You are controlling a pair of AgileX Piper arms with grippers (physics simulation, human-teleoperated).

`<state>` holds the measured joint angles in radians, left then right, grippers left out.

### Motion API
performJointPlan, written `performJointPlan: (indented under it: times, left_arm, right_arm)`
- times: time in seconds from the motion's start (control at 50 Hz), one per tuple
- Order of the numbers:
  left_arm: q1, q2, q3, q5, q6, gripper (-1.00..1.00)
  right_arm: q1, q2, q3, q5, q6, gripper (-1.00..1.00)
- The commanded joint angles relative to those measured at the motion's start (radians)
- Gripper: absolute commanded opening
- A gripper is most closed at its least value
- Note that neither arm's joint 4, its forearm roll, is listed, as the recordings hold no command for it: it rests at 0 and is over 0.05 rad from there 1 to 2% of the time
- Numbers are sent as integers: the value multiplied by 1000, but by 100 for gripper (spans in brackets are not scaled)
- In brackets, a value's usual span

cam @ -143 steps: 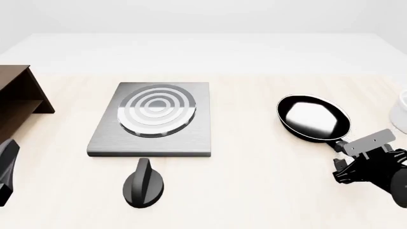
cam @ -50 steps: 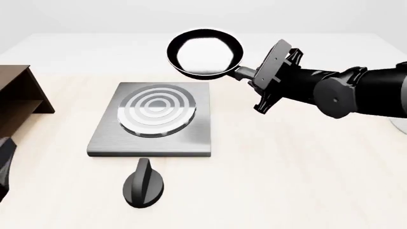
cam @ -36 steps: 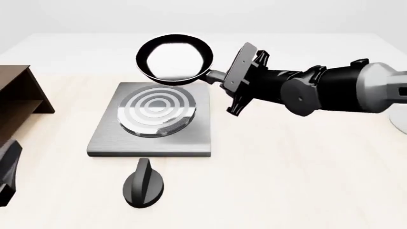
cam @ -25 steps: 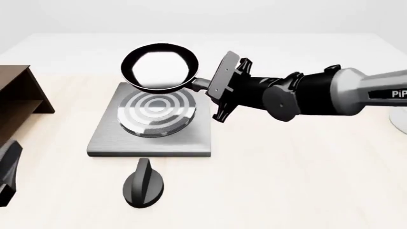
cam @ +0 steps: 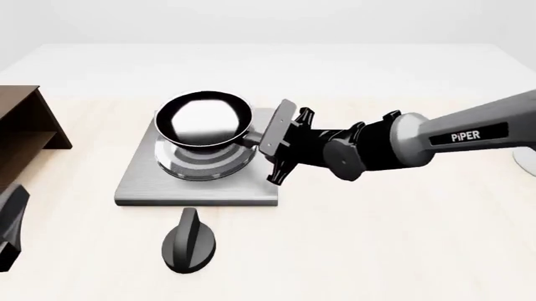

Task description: Turn on the stove and put the frying pan on it.

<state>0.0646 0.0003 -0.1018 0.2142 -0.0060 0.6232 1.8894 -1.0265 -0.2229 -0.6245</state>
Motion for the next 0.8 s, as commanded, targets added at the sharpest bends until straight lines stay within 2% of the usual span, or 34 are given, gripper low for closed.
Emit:
performJointPlan:
  times: [0.02, 0.28, 0.4, 0.42, 0.6, 0.62, 0.68, 0.78, 0.8]
  left_arm:
    - [0, 0, -1, 1, -2, 100]
    - [0, 0, -30, 29, -5, 100]
    - [0, 0, -28, 29, -5, 100]
    - [-1, 0, -28, 29, -5, 100]
    - [-3, 0, -14, 20, -5, 100]
    - [-3, 0, -8, 15, -7, 100]
    - [-5, 0, -4, 13, -8, 100]
    - [-9, 0, -2, 13, -8, 100]
    - [-9, 0, -2, 12, -7, 100]
  right_arm:
    - [8, 36, -11, -25, 17, -100]
    - [18, 73, 15, -44, -5, -100]
    - [26, 90, 8, -22, -14, -100]
    - [28, 81, 8, -16, -11, 100]
    - [45, -78, -16, 103, 31, 100]
    - [61, -105, -21, 142, 48, 100]
    - [89, -124, -13, 181, 64, 100]
    - [119, -176, 37, 203, 62, 100]
    - [136, -202, 33, 230, 85, 100]
